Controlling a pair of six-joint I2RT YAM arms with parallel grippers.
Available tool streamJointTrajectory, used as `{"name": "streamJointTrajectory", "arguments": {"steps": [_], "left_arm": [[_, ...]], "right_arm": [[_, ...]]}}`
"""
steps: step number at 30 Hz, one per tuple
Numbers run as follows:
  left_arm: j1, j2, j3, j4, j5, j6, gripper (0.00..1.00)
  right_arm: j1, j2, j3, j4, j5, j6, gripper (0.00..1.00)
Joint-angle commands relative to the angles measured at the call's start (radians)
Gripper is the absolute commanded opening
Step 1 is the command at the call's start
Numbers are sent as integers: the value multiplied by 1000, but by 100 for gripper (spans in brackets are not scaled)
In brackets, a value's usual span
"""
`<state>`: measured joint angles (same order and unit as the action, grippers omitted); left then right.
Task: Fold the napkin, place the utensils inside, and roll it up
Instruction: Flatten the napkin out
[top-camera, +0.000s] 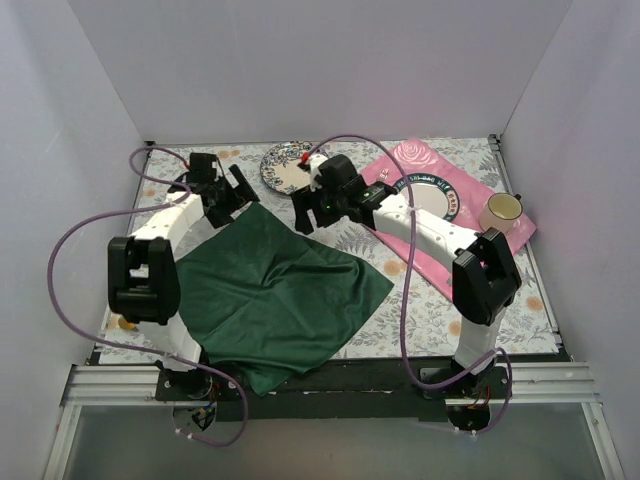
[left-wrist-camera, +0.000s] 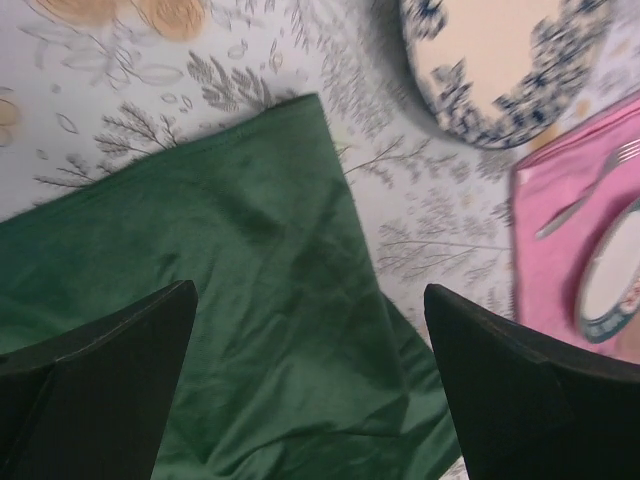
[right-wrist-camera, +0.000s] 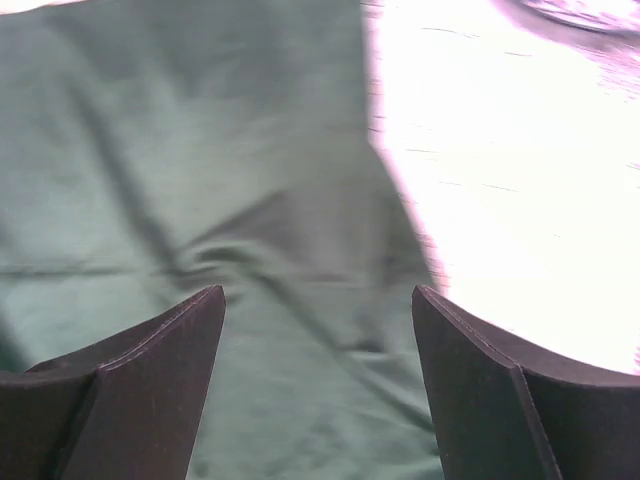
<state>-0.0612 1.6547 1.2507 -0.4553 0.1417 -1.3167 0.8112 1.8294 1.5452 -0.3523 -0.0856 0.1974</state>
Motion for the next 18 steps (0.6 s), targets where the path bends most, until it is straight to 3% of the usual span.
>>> {"name": "streamJointTrajectory", "arguments": {"steps": [1,3,7,11,16,17,18], "left_arm": [[-81,114,108,-17,52,73,98],[-127,194,169,-32,27,91,98],[-193,309,275,-155,-236,63,96],[-226,376,325,-206,-353,39,89],[-249,418,342,-220,-442,40,75],[-250,427,349,-223,-441,40,70],[-252,436,360,-233,-432,40,59]], "right_arm": [[-107,39,-14,-37,-71,-27,82],[-145,59,-1,-50,-68,-32,81],[-191,106,44,-59,-71,-32,80],[-202,148,105,-88,-25,-35,78],[-202,160,137,-77,-10,-27,78],[-202,168,142,-80,-6,-27,78],[-202,171,145,-79,-5,-27,78]]}}
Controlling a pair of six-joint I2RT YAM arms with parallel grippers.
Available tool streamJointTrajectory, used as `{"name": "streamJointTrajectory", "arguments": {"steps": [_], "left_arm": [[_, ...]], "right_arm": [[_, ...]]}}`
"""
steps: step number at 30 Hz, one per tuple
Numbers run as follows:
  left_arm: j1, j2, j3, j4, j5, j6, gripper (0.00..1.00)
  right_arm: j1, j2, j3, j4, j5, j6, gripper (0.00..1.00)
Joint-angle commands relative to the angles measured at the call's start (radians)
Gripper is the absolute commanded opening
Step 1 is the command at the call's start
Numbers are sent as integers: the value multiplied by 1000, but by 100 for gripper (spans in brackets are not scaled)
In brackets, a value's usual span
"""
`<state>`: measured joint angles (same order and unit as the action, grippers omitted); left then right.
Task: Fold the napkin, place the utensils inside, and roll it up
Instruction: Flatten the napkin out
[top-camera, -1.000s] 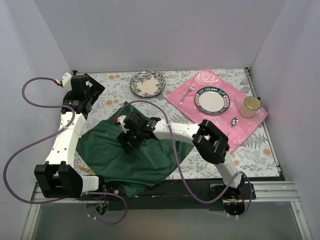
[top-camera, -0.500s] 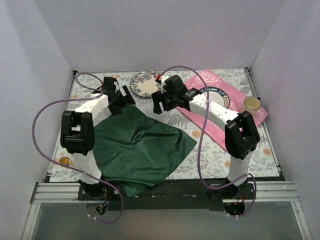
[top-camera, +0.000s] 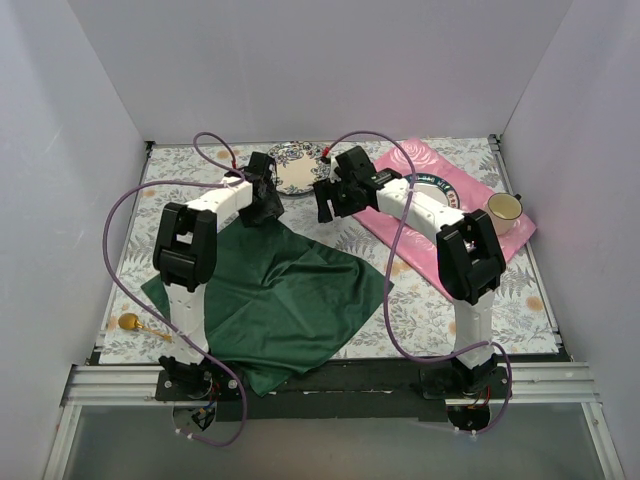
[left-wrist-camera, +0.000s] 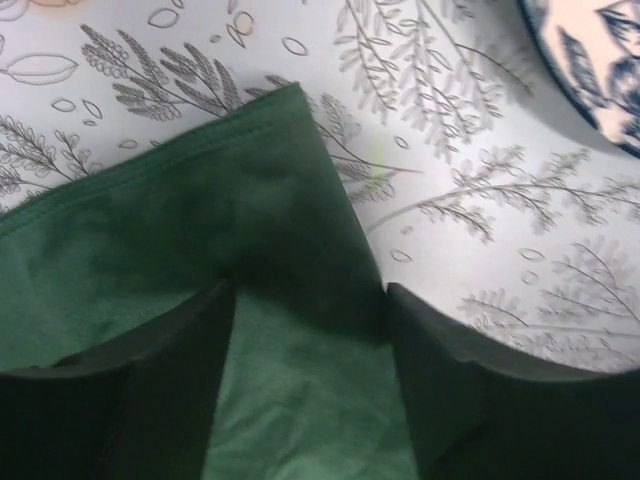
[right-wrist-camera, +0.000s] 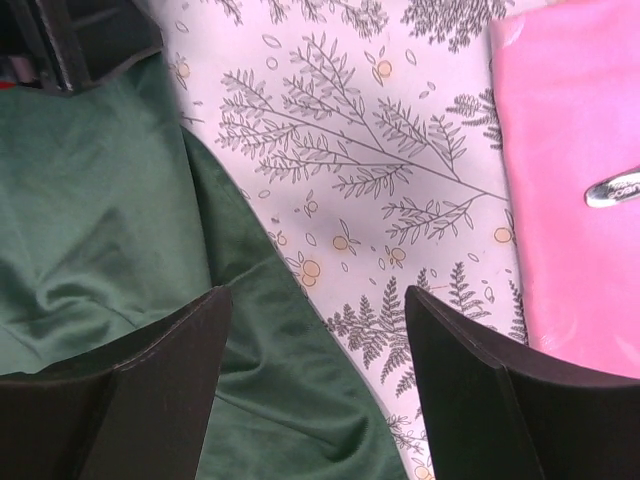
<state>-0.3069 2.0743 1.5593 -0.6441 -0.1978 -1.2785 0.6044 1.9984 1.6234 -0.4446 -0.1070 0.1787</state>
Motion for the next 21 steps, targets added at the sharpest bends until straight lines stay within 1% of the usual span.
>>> {"name": "streamJointTrajectory", "arguments": {"steps": [1,3,4,6,7,8,10,11,12,14,15,16,18,19,20,21], "left_arm": [[-5,33,61,-54,-88,-1,53],[-12,36,71,-51,-91,-12,44],[-14,30,68,-51,-94,-12,33],[-15,11,61,-58,-123,-24,21],[-15,-6,45,-54,-132,-31,12],[-15,-66,26,-46,-137,-44,10],[-18,-143,-63,-3,-120,-47,9],[-20,-213,-96,7,-114,-47,11],[-24,-252,-169,26,-111,-56,14],[-24,-308,-247,37,-57,-71,19],[-23,-357,-318,43,-37,-91,20],[-24,-374,-359,46,15,-103,21],[-24,-434,-427,44,34,-136,22],[-26,-460,-502,46,35,-145,23],[-24,-486,-531,49,35,-148,23],[-26,-540,-563,50,38,-151,27]], "right_arm": [[6,5,70,14,12,-8,78],[6,11,70,18,1,-15,78],[5,14,76,6,-3,-12,79],[5,37,108,-15,-2,-13,79],[5,45,115,-17,-5,-10,79],[5,57,118,-13,-20,-13,79],[5,72,128,6,-74,-13,80],[6,97,139,9,-94,-12,80],[6,112,171,6,-114,-8,80],[11,152,199,6,-172,1,80],[15,163,213,3,-187,1,80],[21,169,233,-5,-197,7,79],[41,168,225,-9,-189,13,79],[49,160,196,-8,-188,19,78],[63,133,173,1,-188,28,78],[69,117,150,24,-204,34,78]]}}
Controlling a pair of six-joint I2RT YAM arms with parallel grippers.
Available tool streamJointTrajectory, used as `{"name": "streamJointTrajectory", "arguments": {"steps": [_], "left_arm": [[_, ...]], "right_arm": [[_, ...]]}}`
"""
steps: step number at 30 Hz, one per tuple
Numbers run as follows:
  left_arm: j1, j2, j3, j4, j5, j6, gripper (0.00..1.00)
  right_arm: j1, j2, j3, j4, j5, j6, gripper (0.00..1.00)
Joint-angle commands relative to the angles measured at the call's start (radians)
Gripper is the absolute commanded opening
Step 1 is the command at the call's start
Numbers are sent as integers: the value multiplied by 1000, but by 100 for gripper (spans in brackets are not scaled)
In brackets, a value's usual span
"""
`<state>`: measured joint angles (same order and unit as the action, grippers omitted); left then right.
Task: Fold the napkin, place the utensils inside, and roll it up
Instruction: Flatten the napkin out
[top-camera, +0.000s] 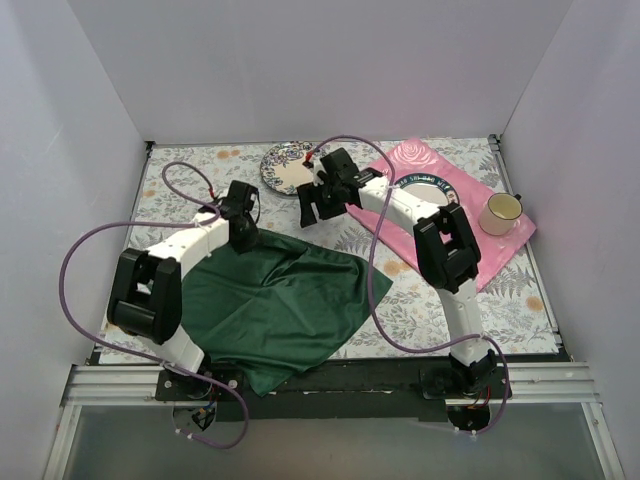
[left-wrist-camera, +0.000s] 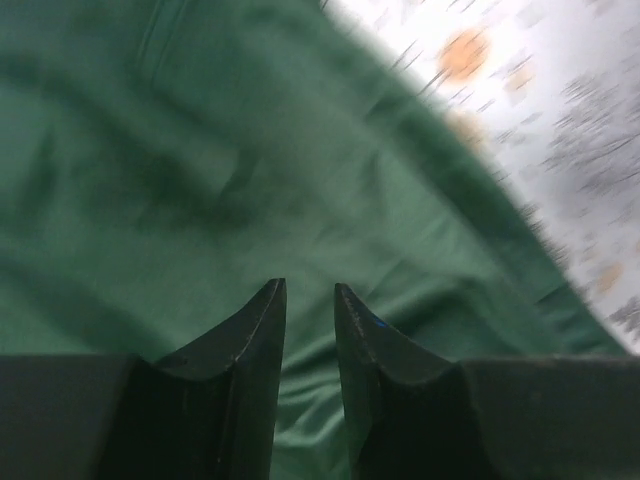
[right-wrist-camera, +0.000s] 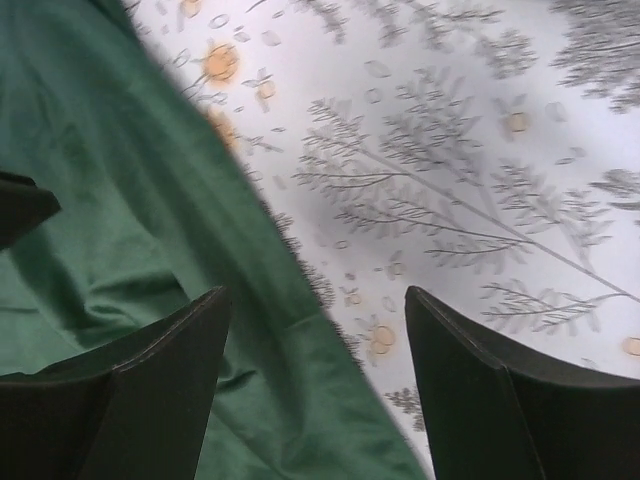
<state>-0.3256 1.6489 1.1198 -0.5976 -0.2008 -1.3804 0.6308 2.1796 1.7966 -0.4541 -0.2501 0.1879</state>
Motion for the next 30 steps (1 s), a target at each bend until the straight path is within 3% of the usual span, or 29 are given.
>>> {"name": "streamJointTrajectory", "arguments": {"steps": [1,5,7,10,15,17,20,25,30], "left_arm": [[-7,-139,-156,-1,46,-42,30],[-7,-257,-146,-50,61,-9,43],[-3,-281,-79,-71,41,9,56],[13,-208,3,-41,60,35,92],[72,-46,219,-74,127,0,92],[101,-54,230,-32,155,-14,98],[147,-57,238,-11,230,-31,98],[186,-83,223,-22,235,-36,98],[217,-155,169,-19,166,-6,98]], "right_arm": [[50,-79,-70,43,-73,25,78],[66,-150,-155,66,-92,38,77],[66,-170,-169,68,-74,21,78],[64,-166,-171,71,-40,-7,79],[64,-74,-76,103,-150,-10,80],[67,-21,-57,138,-184,-5,81],[82,29,-20,157,-179,-21,82],[125,81,39,140,-183,-30,81],[223,-13,-40,117,-236,-77,79]]}}
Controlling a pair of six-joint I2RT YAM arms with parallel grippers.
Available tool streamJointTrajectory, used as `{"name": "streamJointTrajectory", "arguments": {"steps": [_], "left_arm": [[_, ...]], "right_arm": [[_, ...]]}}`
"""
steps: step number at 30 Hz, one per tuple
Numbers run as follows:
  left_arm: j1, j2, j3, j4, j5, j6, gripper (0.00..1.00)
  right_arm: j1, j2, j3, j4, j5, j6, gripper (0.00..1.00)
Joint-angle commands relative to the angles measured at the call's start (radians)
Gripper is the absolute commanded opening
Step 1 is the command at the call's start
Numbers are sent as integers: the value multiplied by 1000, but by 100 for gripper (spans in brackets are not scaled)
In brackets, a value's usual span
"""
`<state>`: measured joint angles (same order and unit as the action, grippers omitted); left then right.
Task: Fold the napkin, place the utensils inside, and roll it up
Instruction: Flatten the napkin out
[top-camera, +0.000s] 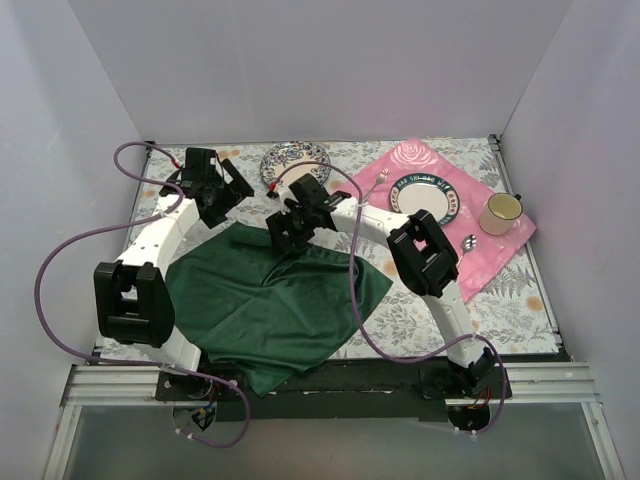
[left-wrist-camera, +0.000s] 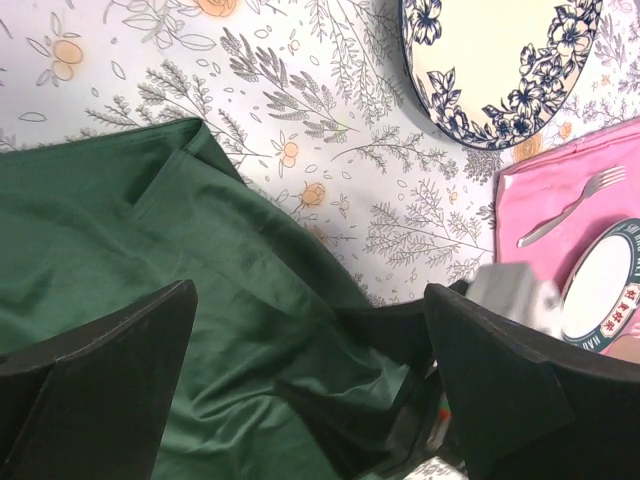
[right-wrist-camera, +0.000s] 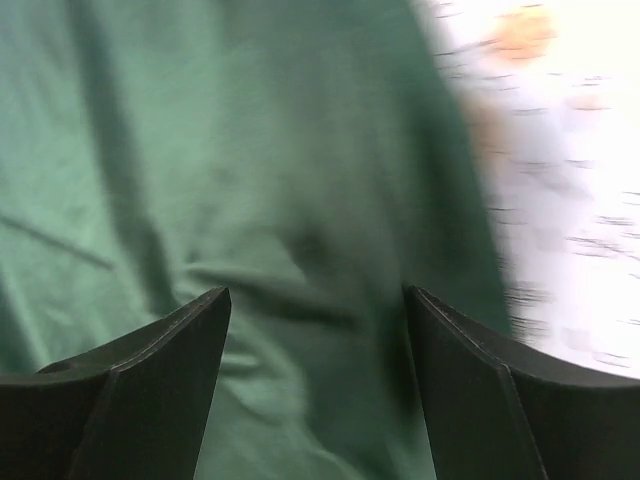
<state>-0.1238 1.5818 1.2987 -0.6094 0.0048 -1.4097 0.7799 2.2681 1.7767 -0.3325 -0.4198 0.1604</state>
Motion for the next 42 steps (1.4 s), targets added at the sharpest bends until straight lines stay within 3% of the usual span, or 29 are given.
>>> {"name": "streamJointTrajectory", "arguments": {"steps": [1,5,8,12,14,17,22,24,28,33,36,42], "left_arm": [[24,-89,-16,-6,-43,38,98],[61,-37,14,2,79,84,98],[62,47,77,-36,90,115,98],[46,116,96,-21,170,167,92],[-2,167,109,-50,111,198,88],[-95,205,140,-111,-87,244,79],[-188,120,45,-93,-288,226,75],[-192,60,-8,-78,-295,216,70],[-192,-52,-145,-58,-160,209,64],[-192,-17,-203,88,276,177,64],[-197,65,-196,148,403,161,64],[-223,72,-191,142,347,137,60]], "right_arm": [[93,-126,-73,-3,-76,-59,79],[162,-231,-196,18,-212,-64,79],[136,-324,-288,64,-223,-22,79],[95,-471,-333,38,7,-13,85],[72,-499,-345,9,137,28,86],[29,-527,-372,-25,257,47,87],[-16,-507,-422,-51,234,48,84],[-21,-516,-448,-45,262,47,83],[-50,-527,-514,-16,269,51,82],[-76,-501,-550,41,219,65,78],[-79,-477,-568,69,226,67,75],[-80,-501,-664,52,378,91,69]]}}
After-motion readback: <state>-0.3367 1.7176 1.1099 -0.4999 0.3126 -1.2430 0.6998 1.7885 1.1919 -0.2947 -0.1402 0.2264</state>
